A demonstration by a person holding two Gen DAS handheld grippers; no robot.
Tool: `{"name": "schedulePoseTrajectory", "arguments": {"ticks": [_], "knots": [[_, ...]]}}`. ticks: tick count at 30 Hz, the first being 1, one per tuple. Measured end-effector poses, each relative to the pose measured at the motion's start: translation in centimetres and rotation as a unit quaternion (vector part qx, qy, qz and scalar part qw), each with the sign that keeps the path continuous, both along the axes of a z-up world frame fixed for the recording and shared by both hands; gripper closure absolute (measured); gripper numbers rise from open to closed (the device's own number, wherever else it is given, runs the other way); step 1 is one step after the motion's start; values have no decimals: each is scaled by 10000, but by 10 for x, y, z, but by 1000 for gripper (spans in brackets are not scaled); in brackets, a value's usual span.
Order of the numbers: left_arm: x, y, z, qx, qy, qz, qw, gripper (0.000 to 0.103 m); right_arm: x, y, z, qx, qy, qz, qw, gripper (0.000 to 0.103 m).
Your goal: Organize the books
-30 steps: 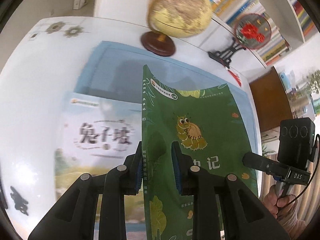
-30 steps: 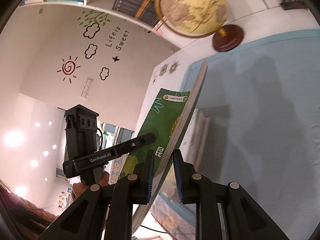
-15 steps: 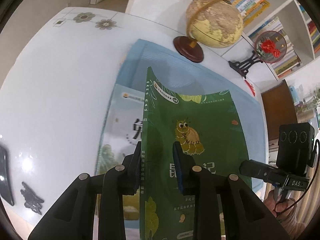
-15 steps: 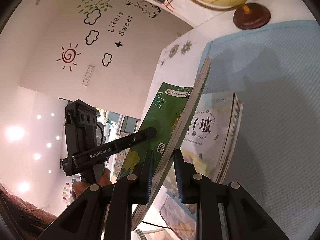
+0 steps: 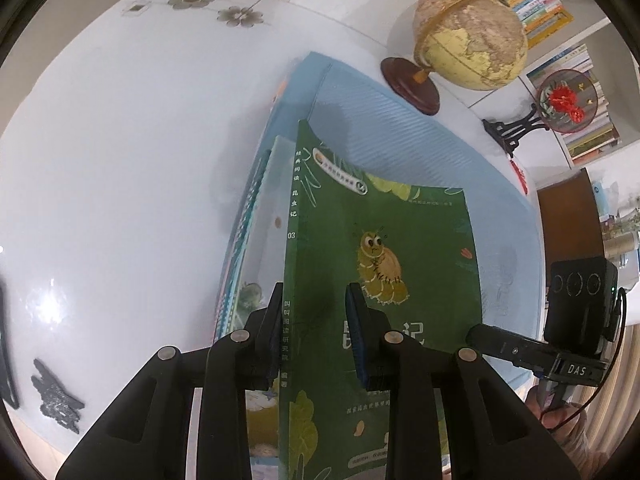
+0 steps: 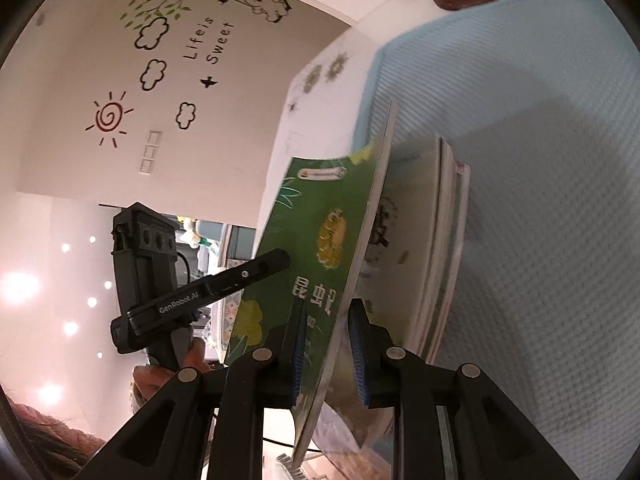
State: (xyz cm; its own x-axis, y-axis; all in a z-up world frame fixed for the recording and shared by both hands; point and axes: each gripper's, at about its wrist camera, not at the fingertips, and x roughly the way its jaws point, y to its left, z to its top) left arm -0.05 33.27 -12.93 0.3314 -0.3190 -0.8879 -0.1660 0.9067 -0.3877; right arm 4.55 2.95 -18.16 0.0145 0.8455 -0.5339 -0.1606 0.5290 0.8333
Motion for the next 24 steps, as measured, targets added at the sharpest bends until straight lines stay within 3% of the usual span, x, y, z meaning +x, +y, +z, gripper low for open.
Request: {"name": "schedulePoseTrajectory", "arguments": {"ticks": [6,22,24], "knots": [[0,2,-10,208,214,69,9995,75,-1,1,-16,-196,165,3,9997,81],[-2,1,-4,864,286,211,9956,66,-2,11,-19,-404,344,-159,9985,76],[-4,-1,-1,929,307,221,9950,65,0,12,-18,-411,404,-180,9982,70]]}}
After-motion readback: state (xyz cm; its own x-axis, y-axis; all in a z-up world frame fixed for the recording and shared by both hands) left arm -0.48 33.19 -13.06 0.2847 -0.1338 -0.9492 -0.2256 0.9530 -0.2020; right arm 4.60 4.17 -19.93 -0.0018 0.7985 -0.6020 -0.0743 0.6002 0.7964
